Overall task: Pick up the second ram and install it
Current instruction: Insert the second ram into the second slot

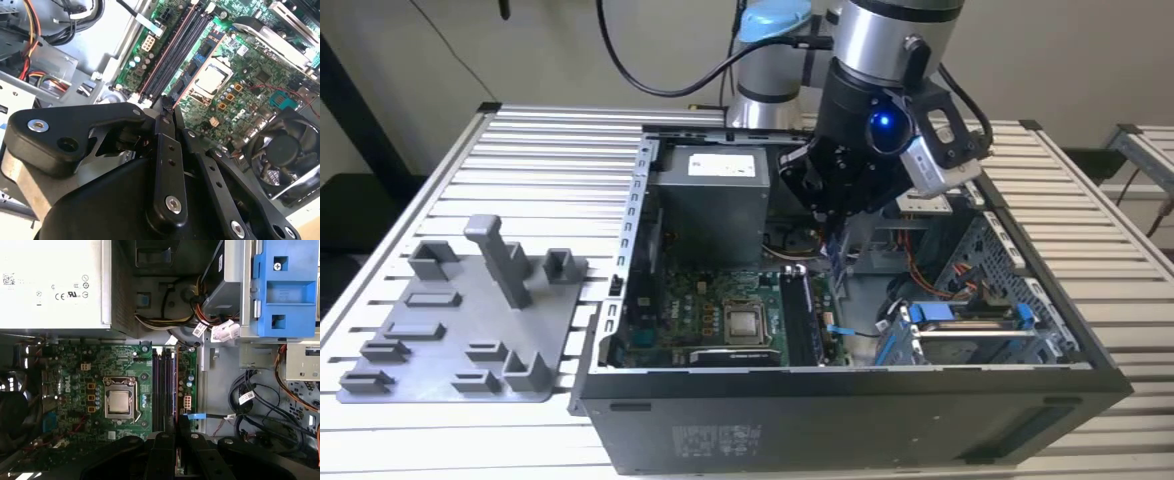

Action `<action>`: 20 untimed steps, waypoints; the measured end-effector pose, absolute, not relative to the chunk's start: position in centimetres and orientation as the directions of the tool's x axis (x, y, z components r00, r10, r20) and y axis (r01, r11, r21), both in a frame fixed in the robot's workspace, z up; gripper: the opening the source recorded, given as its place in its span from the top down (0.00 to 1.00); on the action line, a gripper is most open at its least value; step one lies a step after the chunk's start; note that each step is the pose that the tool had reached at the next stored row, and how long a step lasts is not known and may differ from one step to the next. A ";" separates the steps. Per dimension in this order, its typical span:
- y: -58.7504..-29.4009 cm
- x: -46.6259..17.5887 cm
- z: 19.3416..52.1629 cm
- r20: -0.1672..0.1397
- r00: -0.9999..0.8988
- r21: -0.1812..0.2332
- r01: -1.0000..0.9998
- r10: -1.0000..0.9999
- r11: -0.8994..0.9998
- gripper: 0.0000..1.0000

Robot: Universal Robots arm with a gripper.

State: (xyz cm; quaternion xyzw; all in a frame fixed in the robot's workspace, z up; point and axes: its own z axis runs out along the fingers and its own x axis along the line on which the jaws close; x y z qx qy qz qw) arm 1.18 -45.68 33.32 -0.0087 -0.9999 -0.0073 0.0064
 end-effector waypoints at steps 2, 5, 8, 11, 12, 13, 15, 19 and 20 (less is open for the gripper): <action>-45.7 1.1 33.1 0.014 -1.000 0.015 0.018 0.017 1.000 0.86; -45.7 0.9 32.5 0.015 -1.000 0.014 0.018 0.017 1.000 0.86; -45.7 0.7 32.0 0.015 -1.000 0.014 0.018 0.017 1.000 0.86; -45.7 0.4 31.5 0.016 -1.000 0.014 0.017 0.017 1.000 0.86; -45.7 0.4 31.3 0.016 -1.000 0.014 0.017 0.017 1.000 0.86; -45.7 0.3 31.1 0.016 -1.000 0.014 0.018 0.017 1.000 0.86; -45.7 0.2 30.8 0.017 -1.000 0.014 0.017 0.017 1.000 0.86; -45.7 0.1 30.2 0.019 -1.000 0.014 0.017 0.017 1.000 0.86; -45.7 0.1 30.1 0.019 -1.000 0.014 0.017 0.017 1.000 0.86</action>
